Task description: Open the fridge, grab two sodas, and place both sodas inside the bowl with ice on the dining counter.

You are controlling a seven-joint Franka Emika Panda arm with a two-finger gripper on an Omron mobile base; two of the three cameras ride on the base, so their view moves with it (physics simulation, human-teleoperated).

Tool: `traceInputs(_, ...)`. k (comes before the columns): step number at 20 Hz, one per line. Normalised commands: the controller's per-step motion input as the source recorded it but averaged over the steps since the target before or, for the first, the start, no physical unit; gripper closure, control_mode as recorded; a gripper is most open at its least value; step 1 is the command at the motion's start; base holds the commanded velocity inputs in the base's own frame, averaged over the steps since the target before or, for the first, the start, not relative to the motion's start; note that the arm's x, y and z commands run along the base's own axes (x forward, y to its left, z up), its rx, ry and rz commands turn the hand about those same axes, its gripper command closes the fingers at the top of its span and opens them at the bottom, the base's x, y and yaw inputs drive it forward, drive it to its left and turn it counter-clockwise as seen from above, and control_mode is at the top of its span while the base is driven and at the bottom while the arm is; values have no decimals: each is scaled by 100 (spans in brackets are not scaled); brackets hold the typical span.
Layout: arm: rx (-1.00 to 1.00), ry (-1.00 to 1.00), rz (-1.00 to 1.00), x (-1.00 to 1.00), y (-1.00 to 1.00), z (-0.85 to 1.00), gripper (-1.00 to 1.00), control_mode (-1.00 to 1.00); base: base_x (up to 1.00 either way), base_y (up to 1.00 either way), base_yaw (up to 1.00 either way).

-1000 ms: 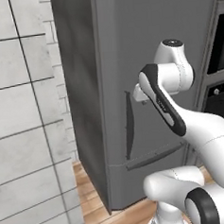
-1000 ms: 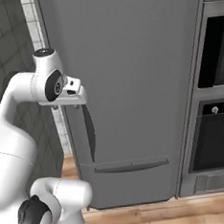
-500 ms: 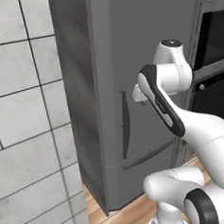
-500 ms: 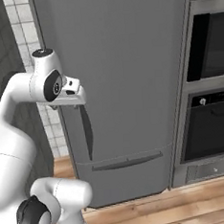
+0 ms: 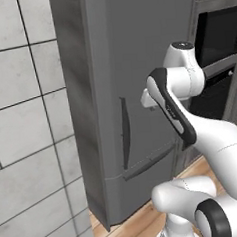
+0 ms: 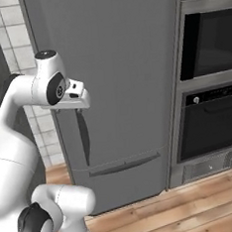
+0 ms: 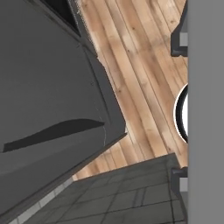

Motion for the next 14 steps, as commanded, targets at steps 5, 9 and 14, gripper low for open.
traceInputs(5, -2, 0, -2, 6, 5, -12, -100, -100, 12, 27, -10)
traceInputs(9, -4, 0, 6, 1, 0, -90, -100, -100, 0, 0, 0)
traceInputs(14, 2, -18, 23, -6, -3, -99, -100, -100, 0, 0, 0)
